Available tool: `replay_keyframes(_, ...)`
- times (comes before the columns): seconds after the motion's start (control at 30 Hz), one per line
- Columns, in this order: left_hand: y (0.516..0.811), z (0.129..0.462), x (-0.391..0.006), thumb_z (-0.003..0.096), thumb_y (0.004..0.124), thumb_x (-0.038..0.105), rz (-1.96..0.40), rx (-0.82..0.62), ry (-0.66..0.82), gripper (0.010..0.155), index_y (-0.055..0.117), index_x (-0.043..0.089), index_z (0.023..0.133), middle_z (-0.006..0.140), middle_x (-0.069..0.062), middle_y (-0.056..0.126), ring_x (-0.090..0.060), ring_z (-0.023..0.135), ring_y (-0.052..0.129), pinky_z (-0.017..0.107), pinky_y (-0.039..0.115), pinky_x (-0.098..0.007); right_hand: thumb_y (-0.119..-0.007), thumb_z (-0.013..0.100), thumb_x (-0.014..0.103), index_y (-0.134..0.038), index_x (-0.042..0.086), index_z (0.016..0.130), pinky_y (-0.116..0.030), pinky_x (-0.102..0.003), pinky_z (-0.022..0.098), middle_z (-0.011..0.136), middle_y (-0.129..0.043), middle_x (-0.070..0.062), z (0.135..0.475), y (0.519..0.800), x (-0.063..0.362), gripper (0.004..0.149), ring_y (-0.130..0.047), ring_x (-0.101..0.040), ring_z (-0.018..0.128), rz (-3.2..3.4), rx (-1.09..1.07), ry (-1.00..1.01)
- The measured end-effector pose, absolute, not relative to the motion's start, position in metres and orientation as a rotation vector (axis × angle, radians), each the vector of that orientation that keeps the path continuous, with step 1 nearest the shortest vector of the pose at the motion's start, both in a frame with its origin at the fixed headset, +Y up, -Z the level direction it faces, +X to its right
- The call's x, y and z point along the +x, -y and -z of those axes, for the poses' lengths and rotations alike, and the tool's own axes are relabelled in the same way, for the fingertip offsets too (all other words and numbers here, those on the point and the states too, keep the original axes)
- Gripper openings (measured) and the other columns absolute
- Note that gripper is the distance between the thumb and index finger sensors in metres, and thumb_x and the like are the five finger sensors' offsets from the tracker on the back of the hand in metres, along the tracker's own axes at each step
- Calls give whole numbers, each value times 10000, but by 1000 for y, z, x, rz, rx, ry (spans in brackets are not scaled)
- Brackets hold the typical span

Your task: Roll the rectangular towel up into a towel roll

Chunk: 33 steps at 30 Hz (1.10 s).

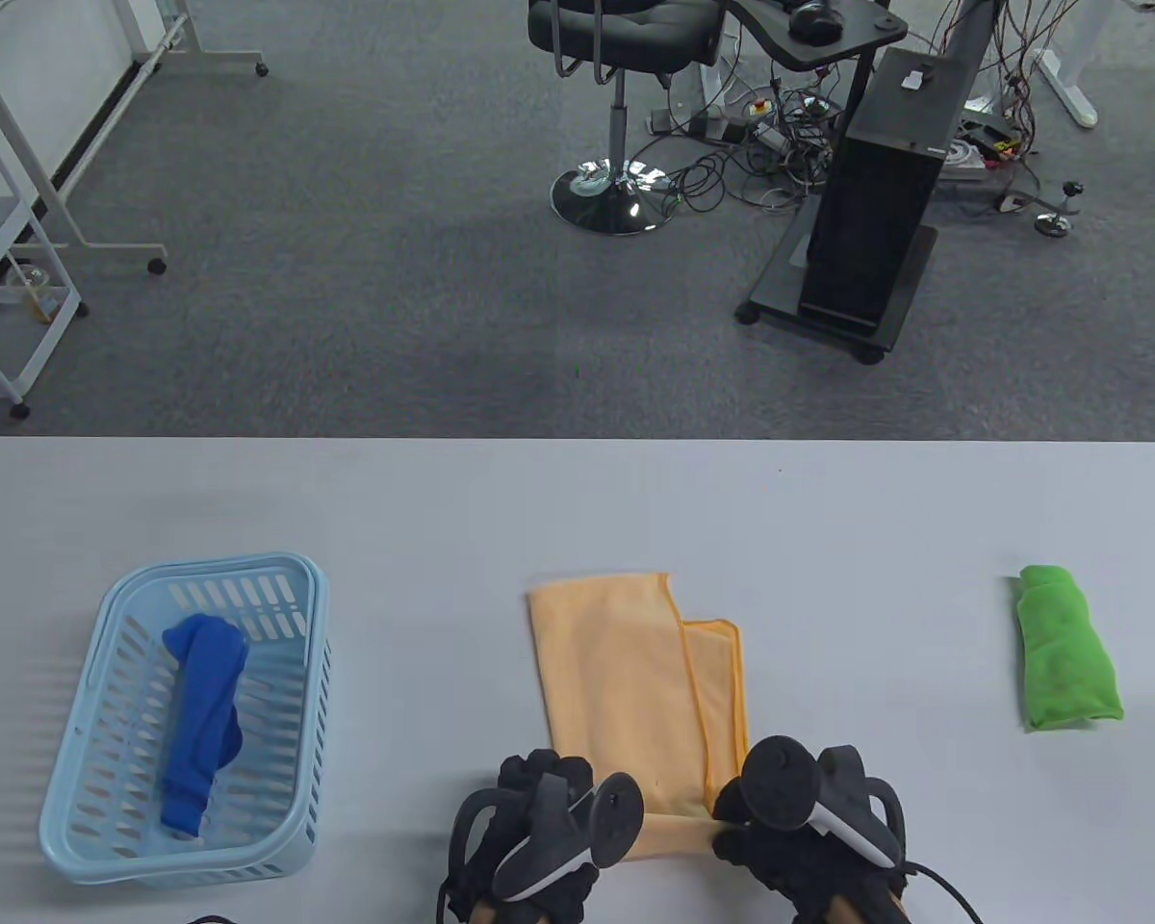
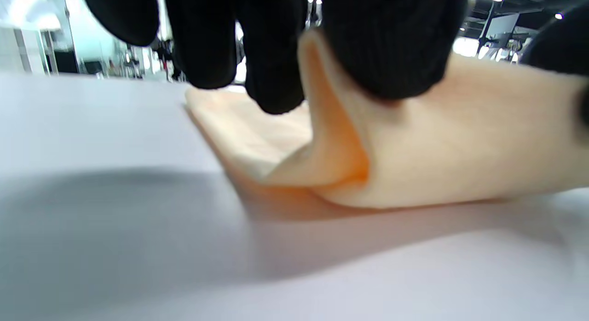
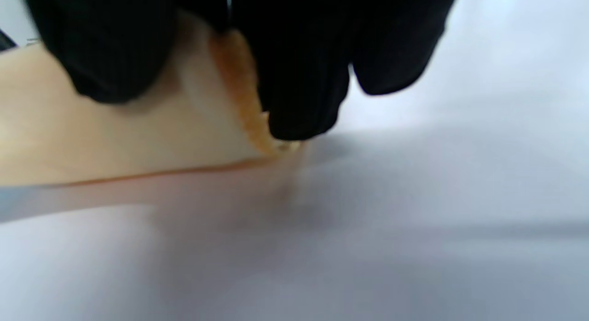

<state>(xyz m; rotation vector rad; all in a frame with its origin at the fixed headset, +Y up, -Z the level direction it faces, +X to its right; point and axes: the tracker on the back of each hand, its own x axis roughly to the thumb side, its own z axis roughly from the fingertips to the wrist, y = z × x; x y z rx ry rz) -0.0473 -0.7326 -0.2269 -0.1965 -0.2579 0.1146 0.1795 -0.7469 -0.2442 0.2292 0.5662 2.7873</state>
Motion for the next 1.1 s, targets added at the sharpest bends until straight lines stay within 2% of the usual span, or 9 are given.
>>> replay_keyframes(0.17, 747, 233, -49, 379, 725, 468, -190, -211, 213, 484, 960, 279, 758, 927, -111, 866, -425, 938, 725, 676, 536, -659, -815, 282, 431, -861, 210, 747, -737, -512, 566, 856, -791, -71, 255, 744, 181, 516, -944, -249, 652, -2819, 211, -460)
replay_keyframes(0.3, 754, 238, -46, 382, 726, 490, -96, -190, 165, 485, 961, 268, 744, 942, -109, 838, -425, 950, 690, 685, 513, -658, -793, 297, 441, -659, 240, 953, -604, -570, 651, 999, -565, -107, 257, 734, 179, 699, -761, -308, 849, -2846, 219, -326)
replay_keyframes(0.47, 761, 243, -47, 380, 744, 504, -70, -184, 126, 489, 958, 253, 742, 950, -111, 821, -426, 950, 677, 687, 507, -657, -804, 301, 391, -758, 304, 835, -543, -585, 689, 984, -580, -44, 239, 715, 167, 543, -679, -301, 915, -2760, 424, -50)
replay_keyframes(0.53, 764, 244, -47, 380, 744, 508, -57, -197, 121, 493, 953, 251, 746, 956, -111, 813, -425, 953, 671, 689, 502, -657, -806, 301, 375, -815, 300, 785, -546, -582, 689, 972, -599, -35, 236, 728, 151, 489, -684, -297, 912, -2742, 570, -149)
replay_keyframes(0.63, 769, 245, -47, 374, 753, 509, -36, -199, 104, 504, 941, 251, 764, 962, -112, 804, -424, 954, 666, 690, 498, -659, -807, 284, 428, -767, 310, 859, -532, -586, 694, 997, -558, -32, 241, 755, 138, 588, -655, -300, 931, -2966, 587, -330)
replay_keyframes(0.77, 759, 243, -51, 371, 785, 477, 20, -153, 64, 585, 742, 330, 936, 1014, -112, 725, -417, 975, 630, 707, 471, -660, -814, 276, 458, -645, 325, 930, -532, -589, 696, 1021, -518, -36, 241, 770, 134, 689, -649, -308, 939, -3073, 590, -465)
replay_keyframes(0.9, 734, 232, -40, 402, 774, 391, -3, 32, 163, 479, 738, 383, 879, 986, -83, 719, -395, 962, 633, 713, 462, -651, -828, 275, 447, -628, 322, 932, -526, -590, 699, 1017, -526, -25, 242, 773, 131, 697, -651, -308, 937, -3095, 566, -484)
replay_keyframes(0.97, 738, 231, -32, 398, 765, 401, -24, 2, 257, 452, 782, 374, 848, 962, -83, 747, -392, 947, 648, 702, 470, -648, -833, 271, 445, -614, 324, 925, -523, -590, 698, 1011, -524, -23, 242, 775, 130, 700, -648, -306, 933, -3105, 553, -476)
replay_keyframes(1.1, 766, 234, -26, 348, 725, 549, 70, -265, 314, 588, 799, 340, 893, 1023, -93, 707, -405, 985, 598, 710, 445, -658, -834, 272, 434, -588, 337, 899, -519, -583, 700, 999, -515, -2, 243, 778, 127, 680, -641, -284, 922, -3154, 509, -457)
